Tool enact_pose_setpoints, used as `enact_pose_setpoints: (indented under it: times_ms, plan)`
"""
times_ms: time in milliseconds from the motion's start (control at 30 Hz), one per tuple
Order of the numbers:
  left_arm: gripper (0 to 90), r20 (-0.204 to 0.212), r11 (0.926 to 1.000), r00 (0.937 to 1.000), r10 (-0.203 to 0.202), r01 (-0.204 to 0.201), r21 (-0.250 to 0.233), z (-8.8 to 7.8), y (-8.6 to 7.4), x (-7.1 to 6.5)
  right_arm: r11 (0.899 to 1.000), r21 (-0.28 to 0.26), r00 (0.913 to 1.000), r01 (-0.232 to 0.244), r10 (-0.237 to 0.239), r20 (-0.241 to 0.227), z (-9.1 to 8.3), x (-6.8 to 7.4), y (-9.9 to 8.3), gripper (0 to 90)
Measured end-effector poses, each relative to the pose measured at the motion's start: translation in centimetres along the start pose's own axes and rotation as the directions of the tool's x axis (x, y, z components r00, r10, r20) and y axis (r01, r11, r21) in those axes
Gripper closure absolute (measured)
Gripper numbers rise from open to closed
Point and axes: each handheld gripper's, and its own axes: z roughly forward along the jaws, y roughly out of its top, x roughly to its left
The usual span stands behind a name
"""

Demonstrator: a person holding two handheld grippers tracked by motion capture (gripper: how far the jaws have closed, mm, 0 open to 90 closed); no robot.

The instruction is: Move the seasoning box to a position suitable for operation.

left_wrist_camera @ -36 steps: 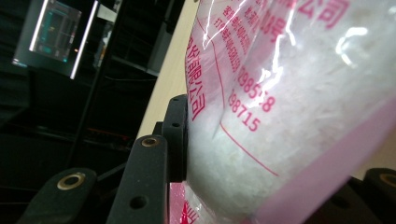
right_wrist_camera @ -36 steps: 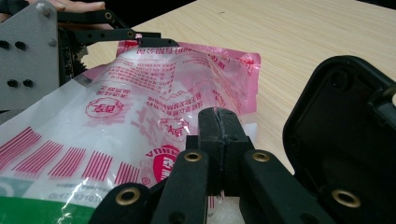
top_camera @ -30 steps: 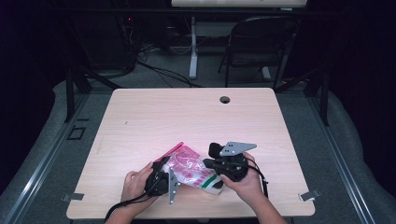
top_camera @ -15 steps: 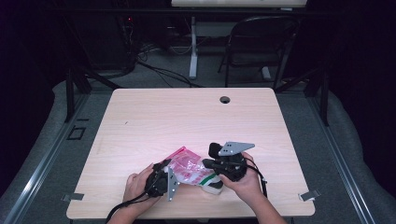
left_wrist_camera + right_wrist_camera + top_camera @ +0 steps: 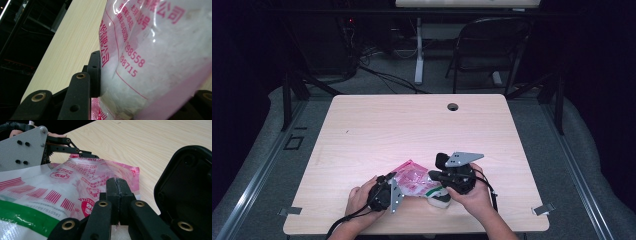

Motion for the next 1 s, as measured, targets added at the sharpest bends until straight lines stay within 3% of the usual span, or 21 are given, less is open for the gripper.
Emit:
enact_pose_setpoints:
  times_ms: [600, 833, 1000]
  plan:
    - [67.7, 0.051, 0.9987, 0.9974, -0.051, 0.051, 0.000, 0.32, -0.28, 0.19, 1.000, 0.002, 1.0000, -0.002, 0.002, -0.003, 0.18, 0.05, -0.04, 88.9]
    - [68.0, 0.077, 0.9974, 0.9944, -0.072, 0.072, 0.000, 0.46, -0.39, 0.32, 1.000, -0.014, 1.0000, -0.005, 0.005, 0.001, 0.09, 0.08, 0.04, 81.4]
    - [68.2, 0.109, 0.9950, 0.9891, -0.099, 0.099, 0.007, 0.69, -0.68, 0.45, 0.998, -0.065, 0.9997, -0.020, 0.021, 0.010, -0.56, 0.09, 0.28, 73.5]
